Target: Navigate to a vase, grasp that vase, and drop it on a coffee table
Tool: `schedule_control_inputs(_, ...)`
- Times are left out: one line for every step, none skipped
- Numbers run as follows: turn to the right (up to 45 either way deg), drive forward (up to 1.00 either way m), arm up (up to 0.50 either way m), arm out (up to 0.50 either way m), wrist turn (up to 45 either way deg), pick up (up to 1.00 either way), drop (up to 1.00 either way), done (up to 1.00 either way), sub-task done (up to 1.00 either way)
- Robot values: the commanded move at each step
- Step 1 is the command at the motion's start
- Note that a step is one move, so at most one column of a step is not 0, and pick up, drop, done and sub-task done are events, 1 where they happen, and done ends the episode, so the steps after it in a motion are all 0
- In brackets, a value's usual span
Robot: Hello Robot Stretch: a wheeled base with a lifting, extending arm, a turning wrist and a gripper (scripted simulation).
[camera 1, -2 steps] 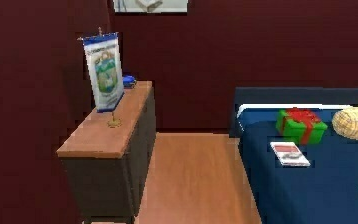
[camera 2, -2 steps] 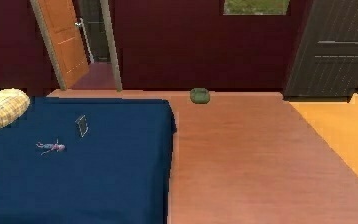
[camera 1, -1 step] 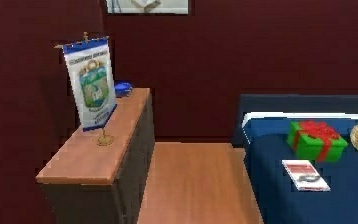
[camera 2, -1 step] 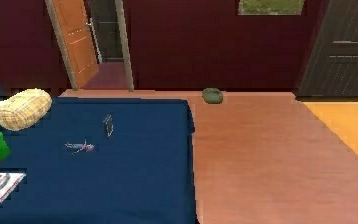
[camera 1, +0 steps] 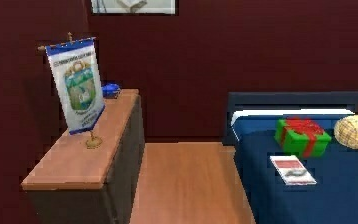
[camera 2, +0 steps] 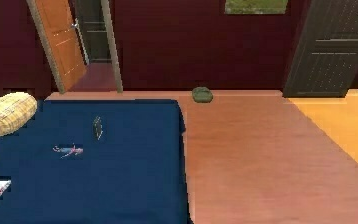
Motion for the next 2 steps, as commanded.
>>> schedule_control_inputs(0.0,1.0,0.0,0.0,0.0,0.0,0.0,0.0,0.0)
schedule_control_inputs(9.0,0.0,0.0,0.0,0.0,0.0,0.0,0.0,0.0)
